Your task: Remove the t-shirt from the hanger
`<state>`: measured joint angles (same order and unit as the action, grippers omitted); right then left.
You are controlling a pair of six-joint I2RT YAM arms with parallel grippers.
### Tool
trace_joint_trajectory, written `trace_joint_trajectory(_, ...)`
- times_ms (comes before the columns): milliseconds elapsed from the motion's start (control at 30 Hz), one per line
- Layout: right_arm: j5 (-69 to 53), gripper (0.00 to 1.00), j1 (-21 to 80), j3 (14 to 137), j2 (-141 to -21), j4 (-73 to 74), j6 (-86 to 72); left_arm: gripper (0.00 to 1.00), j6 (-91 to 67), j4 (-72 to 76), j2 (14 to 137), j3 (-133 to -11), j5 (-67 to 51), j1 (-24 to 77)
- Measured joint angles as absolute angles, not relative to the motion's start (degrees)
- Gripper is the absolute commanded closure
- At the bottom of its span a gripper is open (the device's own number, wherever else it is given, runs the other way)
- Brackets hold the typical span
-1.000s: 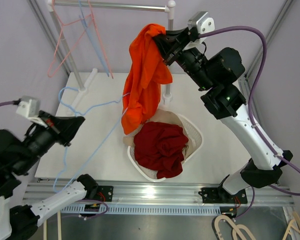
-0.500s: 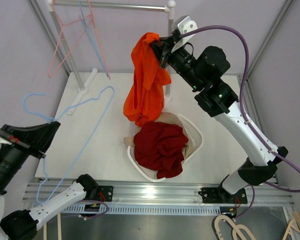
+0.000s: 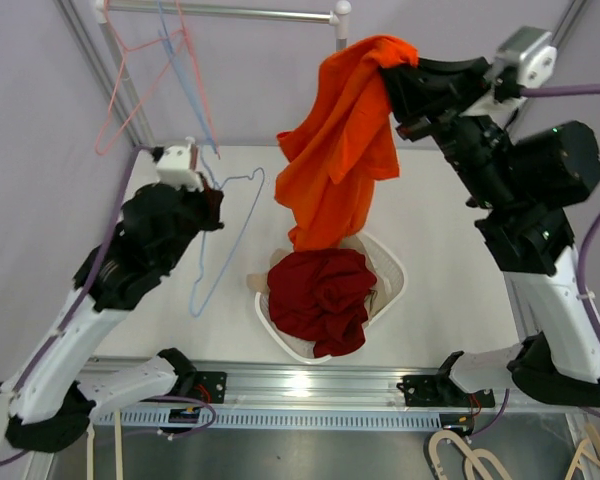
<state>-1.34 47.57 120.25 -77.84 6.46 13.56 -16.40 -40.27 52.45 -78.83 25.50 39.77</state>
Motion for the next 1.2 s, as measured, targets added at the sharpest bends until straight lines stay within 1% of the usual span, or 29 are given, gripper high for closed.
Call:
trace_joint_trajectory(100, -0.43, 1.0, 47.64, 113.62, -71.88, 5.74, 11.81, 0.99, -15.35, -36.91, 61.04, -83.2, 26.94, 39.55)
trace_joint_trajectory(200, 1.04, 1.0, 47.77, 103.33, -64.93, 5.67, 8.49, 0.99, -14.15, -34.46, 69.06, -89.82, 27.77, 39.46)
trace_joint_trajectory(367, 4.08, 1.0, 47.81, 83.72, -54.57, 5.93, -0.23, 1.0, -11.33, -34.46, 80.36, -105.73, 31.57, 39.31)
trace_joint_trajectory(500, 4.14, 1.0, 48.51, 67.85, -49.74, 6.2, -8.49, 0.99, -9.23, -34.94, 88.4, -120.33, 34.2, 38.3)
trace_joint_trajectory(633, 6.07, 1.0, 52.31, 54.85, -49.5, 7.2, -16.82, 0.99, -6.76, -34.76, 96.07, -133.21, 35.9, 36.56)
trace_joint_trajectory(767, 8.03, 1.0, 56.47, 44.99, -51.68, 9.04, -24.43, 0.99, -4.01, -31.92, 99.59, -135.61, 36.16, 33.95)
trace_joint_trajectory(833, 9.52, 1.0, 58.61, 42.04, -53.56, 10.0, -27.51, 0.99, -3.81, -30.74, 101.12, -135.61, 35.2, 31.64)
trace_joint_trajectory(1033, 11.57, 1.0, 61.54, 40.07, -57.78, 10.68, -33.95, 0.99, -2.7, -25.63, 105.93, -135.61, 32.53, 25.28)
trace_joint_trajectory(1200, 12.75, 1.0, 63.33, 37.43, -61.06, 8.82, -37.63, 0.99, -2.02, -21.37, 109.08, -135.61, 28.6, 22.44)
